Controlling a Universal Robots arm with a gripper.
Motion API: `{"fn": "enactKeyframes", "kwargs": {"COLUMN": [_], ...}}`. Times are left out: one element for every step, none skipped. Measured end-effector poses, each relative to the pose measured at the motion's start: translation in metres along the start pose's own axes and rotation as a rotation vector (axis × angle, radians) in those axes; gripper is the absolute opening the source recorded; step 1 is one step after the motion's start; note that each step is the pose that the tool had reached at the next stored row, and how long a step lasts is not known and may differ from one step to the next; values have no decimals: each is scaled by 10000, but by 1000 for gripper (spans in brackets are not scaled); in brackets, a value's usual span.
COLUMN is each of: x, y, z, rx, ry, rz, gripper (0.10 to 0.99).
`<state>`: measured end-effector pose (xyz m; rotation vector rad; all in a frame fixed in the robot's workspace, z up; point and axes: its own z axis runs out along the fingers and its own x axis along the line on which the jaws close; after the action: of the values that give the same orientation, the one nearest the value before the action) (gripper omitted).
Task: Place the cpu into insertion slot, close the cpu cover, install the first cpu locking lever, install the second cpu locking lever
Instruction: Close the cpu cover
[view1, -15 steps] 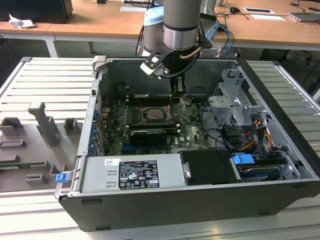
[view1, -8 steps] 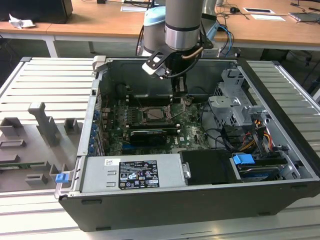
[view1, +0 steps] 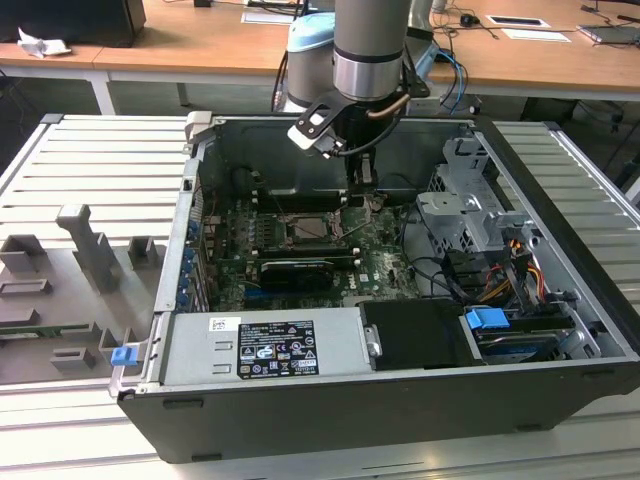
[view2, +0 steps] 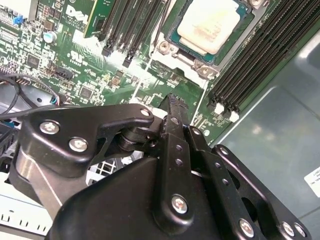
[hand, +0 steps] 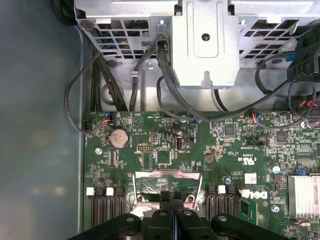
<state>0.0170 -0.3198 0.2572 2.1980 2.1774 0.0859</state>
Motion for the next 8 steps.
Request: {"fn": "enactKeyframes", "kwargs": {"x": [0,0,0,1,1,2,1,1], "y": [6,27,56,81,108,132,147,155], "z": [1,3,6,9,12,19,25,28], "rx": [0,0,0,1,4,5,6,6], "ry": [0,1,2,1,2,4,6,11], "rz": [0,0,-1,-5,-13,-29,-88,-162], "gripper": [106,106,106,106,106,106,106,106]}}
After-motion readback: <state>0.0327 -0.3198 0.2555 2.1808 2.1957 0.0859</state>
